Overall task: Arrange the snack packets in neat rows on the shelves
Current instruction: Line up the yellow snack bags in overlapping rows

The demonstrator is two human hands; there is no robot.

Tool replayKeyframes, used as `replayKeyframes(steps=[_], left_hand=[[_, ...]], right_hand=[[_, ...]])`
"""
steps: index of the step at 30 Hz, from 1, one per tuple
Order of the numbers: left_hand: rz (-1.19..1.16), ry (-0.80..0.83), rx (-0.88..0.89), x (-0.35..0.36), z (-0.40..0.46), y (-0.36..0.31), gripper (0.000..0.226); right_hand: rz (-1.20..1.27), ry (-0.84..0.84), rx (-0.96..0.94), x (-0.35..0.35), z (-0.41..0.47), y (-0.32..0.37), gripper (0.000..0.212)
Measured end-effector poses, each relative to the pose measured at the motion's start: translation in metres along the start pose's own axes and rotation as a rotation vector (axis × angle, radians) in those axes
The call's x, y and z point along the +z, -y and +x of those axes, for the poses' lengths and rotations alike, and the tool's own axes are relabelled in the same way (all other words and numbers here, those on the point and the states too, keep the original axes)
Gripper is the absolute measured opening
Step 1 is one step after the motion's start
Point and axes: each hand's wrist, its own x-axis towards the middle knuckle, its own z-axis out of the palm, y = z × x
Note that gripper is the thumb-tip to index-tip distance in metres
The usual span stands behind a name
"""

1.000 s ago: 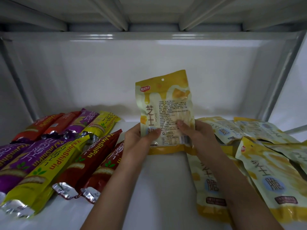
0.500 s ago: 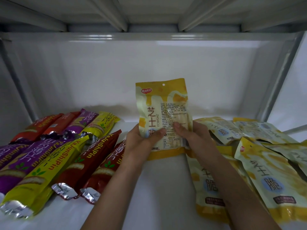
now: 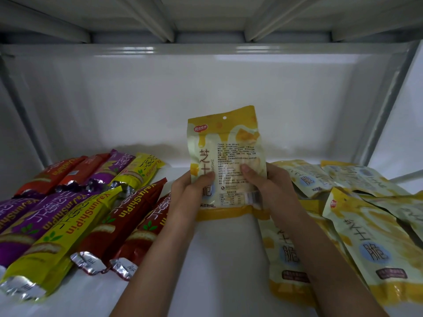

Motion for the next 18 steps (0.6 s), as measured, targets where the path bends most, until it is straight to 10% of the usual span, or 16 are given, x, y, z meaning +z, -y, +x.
replayKeyframes(steps=[18], left_hand=[[0.044, 0.038, 0.066, -0.0013, 0.0001, 0.0027, 0.016]], right_hand=[[0.114, -0.052, 0.022, 0.0013, 0.0, 0.0024, 0.013]])
